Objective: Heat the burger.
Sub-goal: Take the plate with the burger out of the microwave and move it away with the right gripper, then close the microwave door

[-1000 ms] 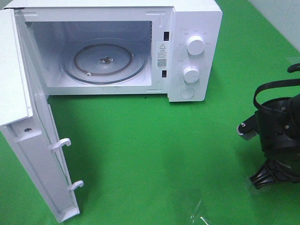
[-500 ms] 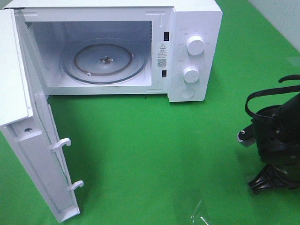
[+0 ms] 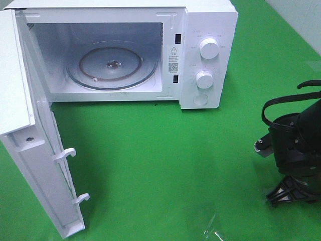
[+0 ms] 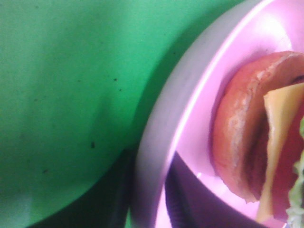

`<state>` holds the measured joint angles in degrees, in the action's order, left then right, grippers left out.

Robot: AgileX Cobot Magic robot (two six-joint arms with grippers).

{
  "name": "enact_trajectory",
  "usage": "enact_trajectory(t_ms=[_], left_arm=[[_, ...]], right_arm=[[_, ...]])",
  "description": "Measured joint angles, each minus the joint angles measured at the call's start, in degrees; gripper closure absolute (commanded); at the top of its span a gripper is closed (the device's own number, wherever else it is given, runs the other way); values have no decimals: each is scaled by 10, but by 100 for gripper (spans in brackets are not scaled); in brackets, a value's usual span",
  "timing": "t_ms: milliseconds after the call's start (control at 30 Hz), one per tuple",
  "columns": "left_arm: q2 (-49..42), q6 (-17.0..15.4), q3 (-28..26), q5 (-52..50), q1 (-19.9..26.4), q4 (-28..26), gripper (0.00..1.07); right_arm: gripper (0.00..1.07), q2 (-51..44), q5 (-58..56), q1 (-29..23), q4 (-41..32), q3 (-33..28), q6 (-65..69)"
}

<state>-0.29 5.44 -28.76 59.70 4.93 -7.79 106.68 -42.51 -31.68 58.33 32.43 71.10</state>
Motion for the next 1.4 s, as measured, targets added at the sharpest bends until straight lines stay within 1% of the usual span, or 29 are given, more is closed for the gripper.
enact_trajectory(t_ms=[100, 133, 300, 400, 467, 500, 533, 600, 633, 667, 700, 733, 767, 800, 833, 900, 933, 967, 1000, 1033, 1067, 1100, 1133, 1167, 1200, 1233, 1267, 1367, 1400], left_arm=[[0, 0, 0, 0, 0, 0, 9], [0, 0, 0, 0, 0, 0, 9], [0, 0, 0, 0, 0, 0, 9], [0, 0, 0, 0, 0, 0, 9], [0, 0, 0, 0, 0, 0, 9], [0, 0, 0, 0, 0, 0, 9], [0, 0, 0, 0, 0, 0, 9], [0, 0, 0, 0, 0, 0, 9], [0, 0, 0, 0, 0, 0, 9], [0, 0, 0, 0, 0, 0, 9], [0, 0, 0, 0, 0, 0, 9], [0, 0, 0, 0, 0, 0, 9], [0, 0, 0, 0, 0, 0, 9], [0, 0, 0, 0, 0, 0, 9], [0, 0, 0, 0, 0, 0, 9], [0, 0, 0, 0, 0, 0, 9], [0, 0, 0, 0, 0, 0, 9], [0, 0, 0, 0, 0, 0, 9], [0, 0, 0, 0, 0, 0, 9], [0, 0, 0, 0, 0, 0, 9], [0, 0, 0, 0, 0, 0, 9], [0, 0, 0, 0, 0, 0, 9], [0, 0, 0, 0, 0, 0, 9], [0, 0, 0, 0, 0, 0, 9], [0, 0, 0, 0, 0, 0, 9], [0, 0, 0, 0, 0, 0, 9], [0, 0, 0, 0, 0, 0, 9], [0, 0, 0, 0, 0, 0, 9], [0, 0, 0, 0, 0, 0, 9]], right_arm=[[72, 0, -3, 0, -10, 7, -5], [71, 0, -8, 0, -23, 15, -20], [71, 0, -19, 0, -76, 40, -81], [71, -1, -19, 0, -85, 42, -92], [71, -15, -19, 0, -119, 45, -124], [71, -15, -19, 0, -119, 45, -124], [71, -40, -19, 0, -128, 45, -136], [71, -53, -19, 0, -132, 44, -141], [71, -87, -18, 0, -140, 45, -153], [71, -87, -18, 0, -140, 45, -153], [71, -120, -18, 0, -151, 45, -170], [71, -120, -18, 0, -151, 45, -170], [70, -154, -18, 0, -161, 45, -187], [70, -154, -18, 0, -161, 45, -187], [70, -192, -18, 0, -172, 45, -210], [68, -210, -18, 0, -179, 45, -222], [64, -241, -18, 0, -194, 45, -248], [64, -241, -18, 0, -194, 45, -248], [58, -270, -18, 0, -213, 45, -274], [58, -270, -18, 0, -213, 45, -274], [51, -297, -18, 0, -229, 45, -301], [46, -315, -18, 0, -241, 45, -317], [46, -315, -18, 0, -241, 45, -317], [40, -340, -19, 0, -256, 45, -336], [40, -340, -19, 0, -256, 45, -336], [35, -368, -21, 0, -272, 45, -349], [32, -392, -23, 0, -285, 45, -356], [31, -406, -26, 0, -289, 45, -358], [31, -430, -34, 0, -297, 45, -363]])
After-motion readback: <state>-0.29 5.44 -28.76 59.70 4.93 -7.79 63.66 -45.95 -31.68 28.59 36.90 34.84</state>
